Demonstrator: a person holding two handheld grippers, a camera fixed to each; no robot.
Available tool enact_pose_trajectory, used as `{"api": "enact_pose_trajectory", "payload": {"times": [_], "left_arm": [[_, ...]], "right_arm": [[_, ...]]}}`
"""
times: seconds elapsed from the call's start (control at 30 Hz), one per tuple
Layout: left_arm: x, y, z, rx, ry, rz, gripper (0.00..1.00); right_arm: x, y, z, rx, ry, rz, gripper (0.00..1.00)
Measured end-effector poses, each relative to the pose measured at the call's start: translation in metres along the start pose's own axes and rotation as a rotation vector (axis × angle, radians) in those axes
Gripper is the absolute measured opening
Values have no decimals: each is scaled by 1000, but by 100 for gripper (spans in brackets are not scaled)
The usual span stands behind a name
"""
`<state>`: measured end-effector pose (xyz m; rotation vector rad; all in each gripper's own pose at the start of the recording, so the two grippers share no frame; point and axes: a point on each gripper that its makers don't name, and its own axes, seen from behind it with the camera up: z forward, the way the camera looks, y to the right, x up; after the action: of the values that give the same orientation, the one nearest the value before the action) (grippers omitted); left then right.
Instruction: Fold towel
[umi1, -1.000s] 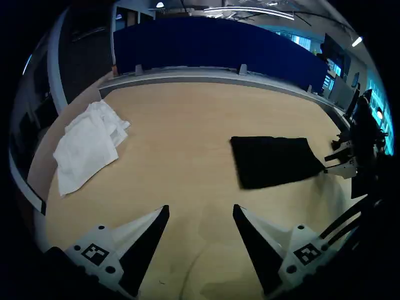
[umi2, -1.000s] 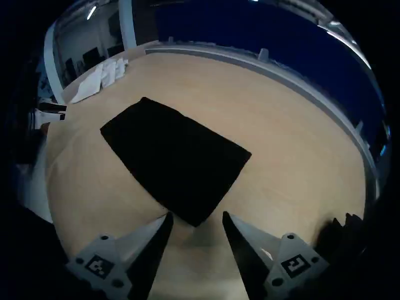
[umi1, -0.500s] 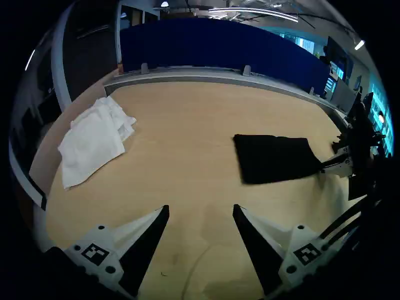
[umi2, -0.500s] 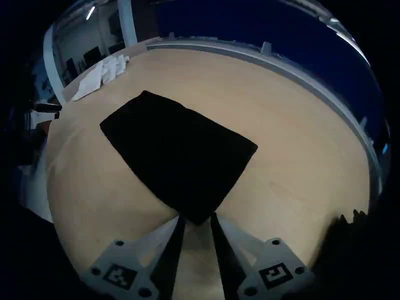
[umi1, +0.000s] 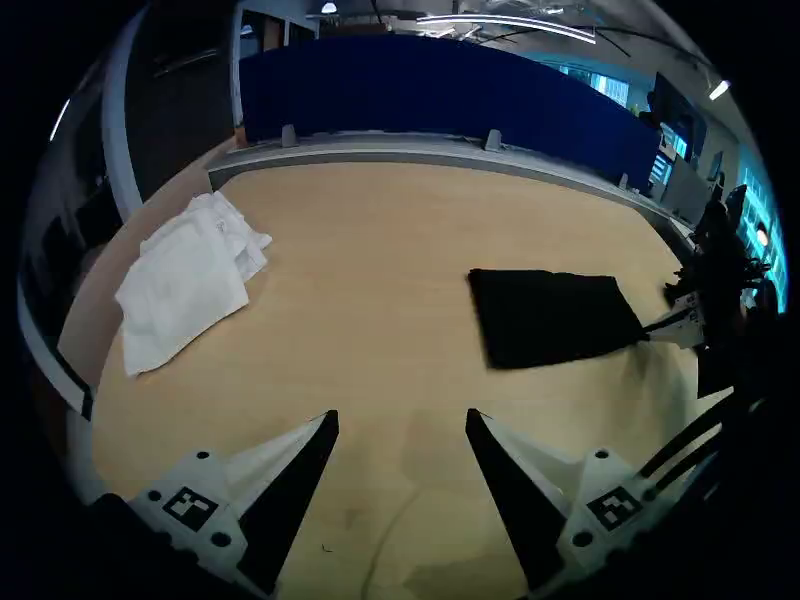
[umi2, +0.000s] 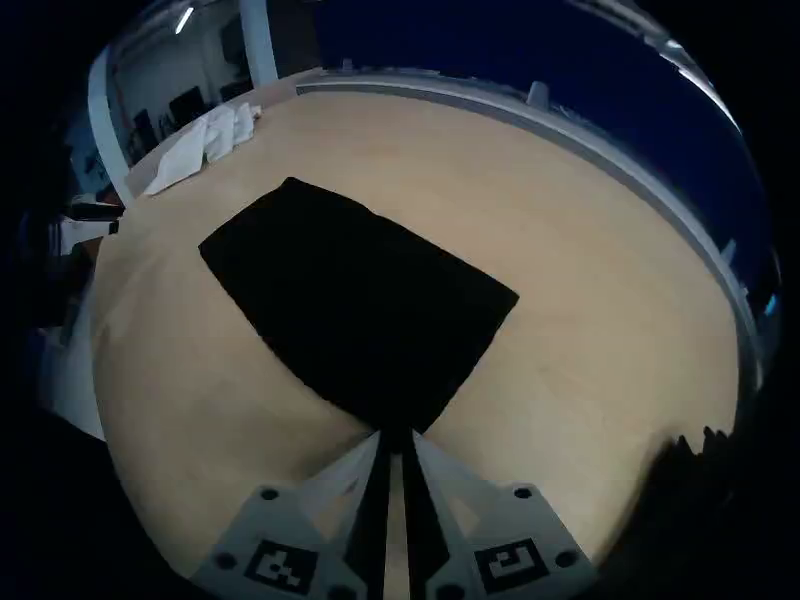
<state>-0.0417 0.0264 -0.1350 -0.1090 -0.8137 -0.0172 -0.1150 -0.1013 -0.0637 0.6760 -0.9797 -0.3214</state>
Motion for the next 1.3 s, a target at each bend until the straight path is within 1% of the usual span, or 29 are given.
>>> {"api": "enact_pose_trajectory", "payload": {"times": [0.2,0.4,0.6,0.8,1.0,1.17,1.3], "left_arm": [[0,-1,0,-2,1,-6,95],[0,0,-3,-8,0,-13,94],[4,2,-8,-14,12,-25,94],[8,1,-15,-19,30,-44,94],[5,-1,-20,-18,34,-57,94],[2,-1,-23,-18,37,-73,94],[0,-3,-26,-16,40,-87,94]], "right_arm": [[11,1,-5,-7,22,-19,7],[30,1,-14,-12,59,-40,7],[60,-1,-24,-11,104,-73,7],[94,-9,-31,-10,144,-125,7],[126,-20,-36,-5,175,-183,7],[137,-26,-34,-3,178,-215,7],[141,-29,-32,2,175,-224,7]]}}
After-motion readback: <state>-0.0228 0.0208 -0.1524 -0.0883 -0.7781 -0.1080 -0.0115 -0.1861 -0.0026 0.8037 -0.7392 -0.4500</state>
